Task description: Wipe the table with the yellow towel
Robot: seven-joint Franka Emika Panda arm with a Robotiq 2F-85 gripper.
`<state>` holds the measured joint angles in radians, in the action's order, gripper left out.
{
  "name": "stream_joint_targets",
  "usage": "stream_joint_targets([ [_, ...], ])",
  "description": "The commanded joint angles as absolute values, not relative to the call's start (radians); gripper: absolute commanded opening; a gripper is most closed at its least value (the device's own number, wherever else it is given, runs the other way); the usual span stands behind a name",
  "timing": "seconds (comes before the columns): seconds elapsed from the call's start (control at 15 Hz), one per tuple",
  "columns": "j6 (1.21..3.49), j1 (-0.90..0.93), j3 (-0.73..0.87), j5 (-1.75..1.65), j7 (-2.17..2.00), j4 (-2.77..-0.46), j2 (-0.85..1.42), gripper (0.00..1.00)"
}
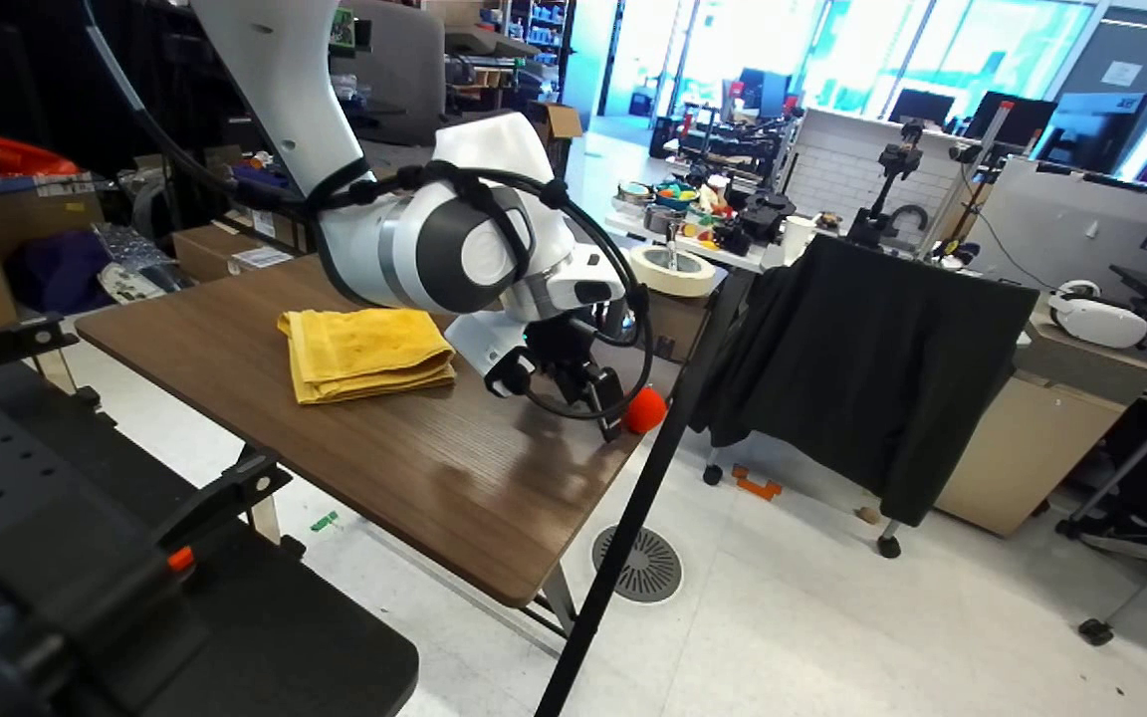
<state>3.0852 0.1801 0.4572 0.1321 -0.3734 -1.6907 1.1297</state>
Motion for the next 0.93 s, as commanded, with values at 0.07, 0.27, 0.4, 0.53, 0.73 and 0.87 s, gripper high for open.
stream_joint_targets([
  [0.07, 3.069, 0.155, 0.428, 0.141, -0.355, -1.662, 1.133, 0.82],
  [0.27, 3.088, 0.151, 0.411, 0.141, -0.345, -1.685, 1.092, 0.98],
  [0.4, 3.096, 0.149, 0.404, 0.143, -0.344, -1.691, 1.07, 1.0],
  [0.53, 3.112, 0.15, 0.406, 0.146, -0.348, -1.696, 1.051, 1.0],
  [0.73, 3.115, 0.14, 0.403, 0.156, -0.359, -1.679, 1.044, 1.0],
  [0.87, 3.108, 0.134, 0.406, 0.166, -0.369, -1.663, 1.046, 1.0],
])
